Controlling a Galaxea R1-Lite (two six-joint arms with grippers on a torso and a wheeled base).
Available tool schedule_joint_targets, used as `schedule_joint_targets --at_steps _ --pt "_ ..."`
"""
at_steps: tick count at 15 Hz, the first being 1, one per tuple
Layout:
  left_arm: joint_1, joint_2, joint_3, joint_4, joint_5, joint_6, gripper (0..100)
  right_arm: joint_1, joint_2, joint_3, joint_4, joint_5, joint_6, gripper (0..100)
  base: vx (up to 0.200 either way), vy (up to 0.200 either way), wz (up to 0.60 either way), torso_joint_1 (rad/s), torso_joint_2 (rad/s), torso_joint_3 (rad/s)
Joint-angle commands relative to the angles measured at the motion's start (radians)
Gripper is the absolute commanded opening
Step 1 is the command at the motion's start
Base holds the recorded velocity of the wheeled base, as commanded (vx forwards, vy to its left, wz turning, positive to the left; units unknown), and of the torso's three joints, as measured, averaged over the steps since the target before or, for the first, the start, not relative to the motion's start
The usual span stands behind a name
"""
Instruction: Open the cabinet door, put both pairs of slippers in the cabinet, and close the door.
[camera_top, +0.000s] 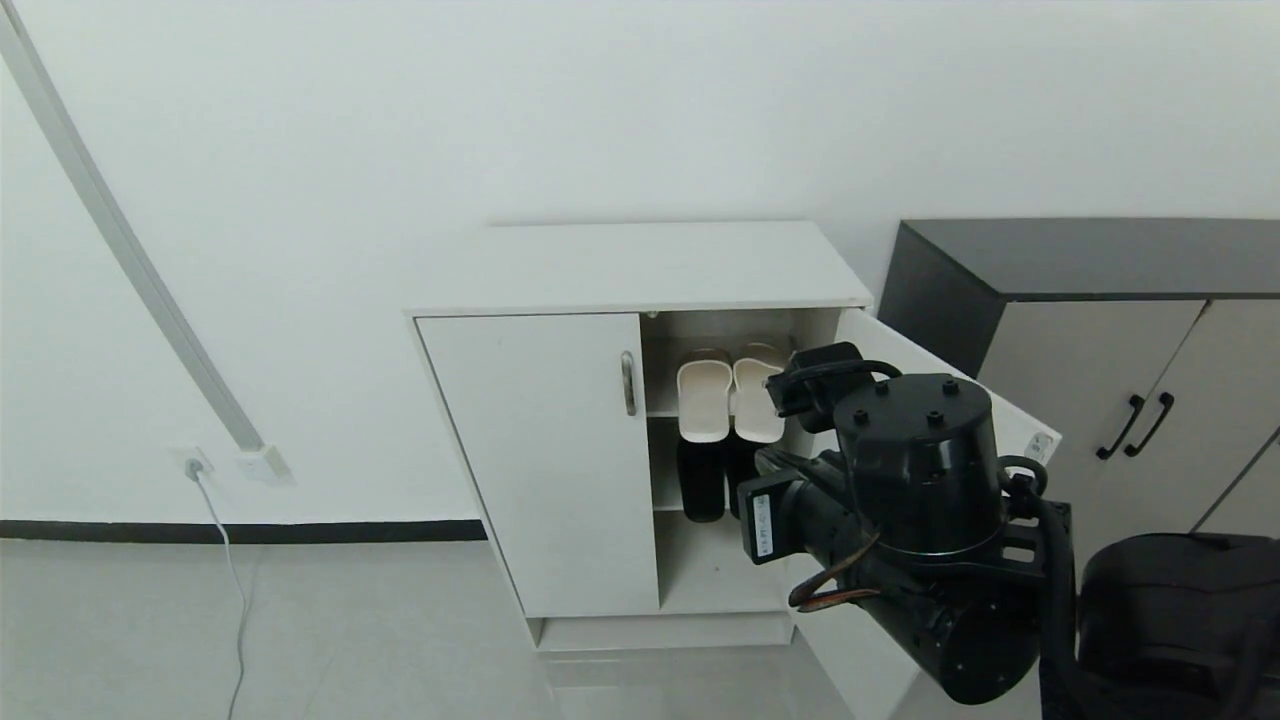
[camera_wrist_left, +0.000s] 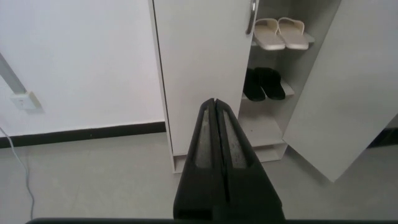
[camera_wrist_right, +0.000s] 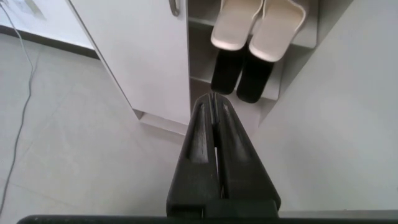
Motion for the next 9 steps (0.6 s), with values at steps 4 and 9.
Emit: schedule_joint_targets --at_steps 4,9 --pt "0.0 0.001 0.0 0.0 0.0 0.0 0 0.0 -0.002 0.001 -0.001 0.0 0.0 0 0.0 0.0 0.0 0.225 -0.54 -0.317" --pt "0.0 0.001 0.0 0.0 0.0 0.0 0 0.0 -0.002 0.004 -0.002 0.0 0.0 0 0.0 0.0 0.0 0.252 -0.58 -0.332"
